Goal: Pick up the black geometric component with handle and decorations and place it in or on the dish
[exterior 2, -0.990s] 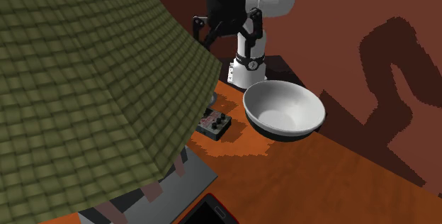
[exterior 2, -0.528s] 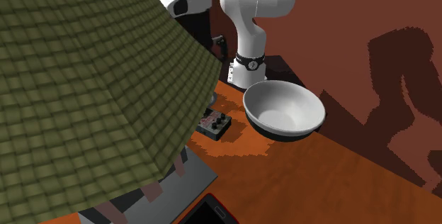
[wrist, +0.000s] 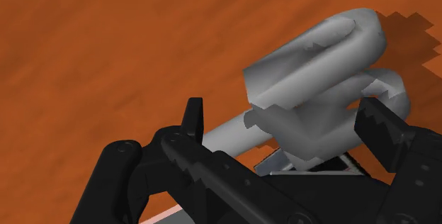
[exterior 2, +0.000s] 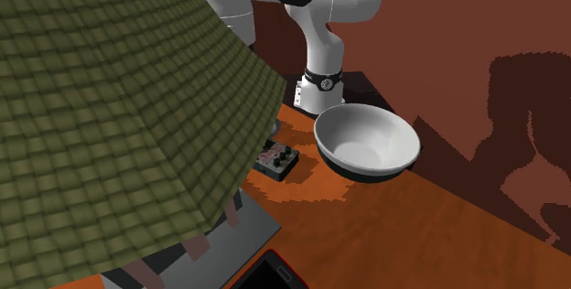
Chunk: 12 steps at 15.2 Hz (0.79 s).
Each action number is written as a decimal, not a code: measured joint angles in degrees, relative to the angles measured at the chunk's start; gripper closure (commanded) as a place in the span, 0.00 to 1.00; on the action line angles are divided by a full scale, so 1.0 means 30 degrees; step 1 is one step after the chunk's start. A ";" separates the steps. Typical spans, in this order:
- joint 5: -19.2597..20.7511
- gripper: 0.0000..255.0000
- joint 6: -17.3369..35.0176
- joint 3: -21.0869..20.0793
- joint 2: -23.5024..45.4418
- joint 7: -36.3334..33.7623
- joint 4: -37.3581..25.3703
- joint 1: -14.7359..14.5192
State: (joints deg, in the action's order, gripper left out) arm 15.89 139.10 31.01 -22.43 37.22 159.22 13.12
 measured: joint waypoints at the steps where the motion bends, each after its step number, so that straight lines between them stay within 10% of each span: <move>1: -0.0124 0.00 0.0218 0.0060 0.0142 0.0085 0.0018 -0.0072; 9: -0.0188 0.00 0.0372 0.0504 0.0205 0.0244 -0.0023 -0.0378; 10: -0.0218 1.00 0.0270 0.0534 0.0294 0.0219 -0.0117 -0.0455; 12: -0.0229 1.00 0.0175 0.0533 0.0332 0.0174 -0.0162 -0.0513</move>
State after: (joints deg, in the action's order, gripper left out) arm 15.20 139.63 32.61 -21.43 37.74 158.73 11.59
